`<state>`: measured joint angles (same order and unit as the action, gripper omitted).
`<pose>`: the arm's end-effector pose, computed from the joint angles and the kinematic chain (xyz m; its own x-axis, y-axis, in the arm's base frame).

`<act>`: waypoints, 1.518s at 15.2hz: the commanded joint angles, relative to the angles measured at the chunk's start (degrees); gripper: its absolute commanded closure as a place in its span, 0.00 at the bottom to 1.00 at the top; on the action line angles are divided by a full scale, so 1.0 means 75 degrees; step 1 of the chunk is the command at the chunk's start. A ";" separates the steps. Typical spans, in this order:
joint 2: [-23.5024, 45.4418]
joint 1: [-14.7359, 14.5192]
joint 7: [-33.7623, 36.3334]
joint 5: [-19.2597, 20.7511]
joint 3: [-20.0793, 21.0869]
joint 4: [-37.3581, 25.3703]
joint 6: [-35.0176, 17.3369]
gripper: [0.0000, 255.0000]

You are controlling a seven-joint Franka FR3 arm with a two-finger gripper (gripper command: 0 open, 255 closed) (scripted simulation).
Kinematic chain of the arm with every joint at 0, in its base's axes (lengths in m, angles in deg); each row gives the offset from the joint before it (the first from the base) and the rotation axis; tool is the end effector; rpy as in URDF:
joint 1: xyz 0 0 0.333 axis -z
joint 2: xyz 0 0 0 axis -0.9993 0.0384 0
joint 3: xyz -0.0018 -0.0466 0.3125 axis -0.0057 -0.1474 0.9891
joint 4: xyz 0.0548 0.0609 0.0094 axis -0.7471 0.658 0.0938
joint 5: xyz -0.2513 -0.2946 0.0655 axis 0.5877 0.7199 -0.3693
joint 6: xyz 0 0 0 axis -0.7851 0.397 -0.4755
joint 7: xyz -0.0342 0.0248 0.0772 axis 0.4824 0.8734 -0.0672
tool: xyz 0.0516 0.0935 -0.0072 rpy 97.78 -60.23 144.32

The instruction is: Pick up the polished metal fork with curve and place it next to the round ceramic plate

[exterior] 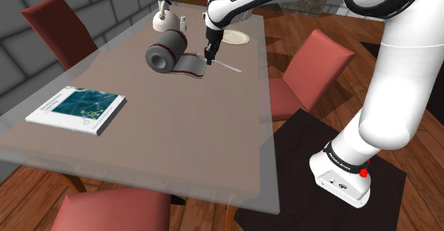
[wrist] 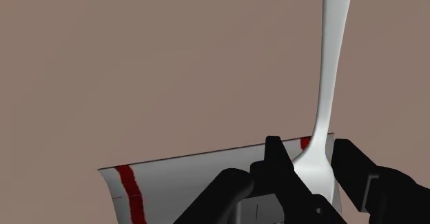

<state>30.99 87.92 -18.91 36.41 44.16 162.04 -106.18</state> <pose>0.6574 0.0479 0.3539 0.9109 0.4061 0.0736 0.4078 -0.9130 -0.0088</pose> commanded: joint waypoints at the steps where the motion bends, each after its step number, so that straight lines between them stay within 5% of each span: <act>1: 0.0077 0.0257 -0.0383 -0.0067 -0.0084 -0.0138 0.0070 1.00; 13: 0.0988 0.1621 -0.2271 -0.0360 -0.0501 -0.1623 0.0718 1.00; 23: 0.2590 0.2700 -0.3537 -0.0536 -0.0719 -0.4308 0.1873 1.00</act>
<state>48.57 107.46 -44.64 32.49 38.87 132.63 -93.25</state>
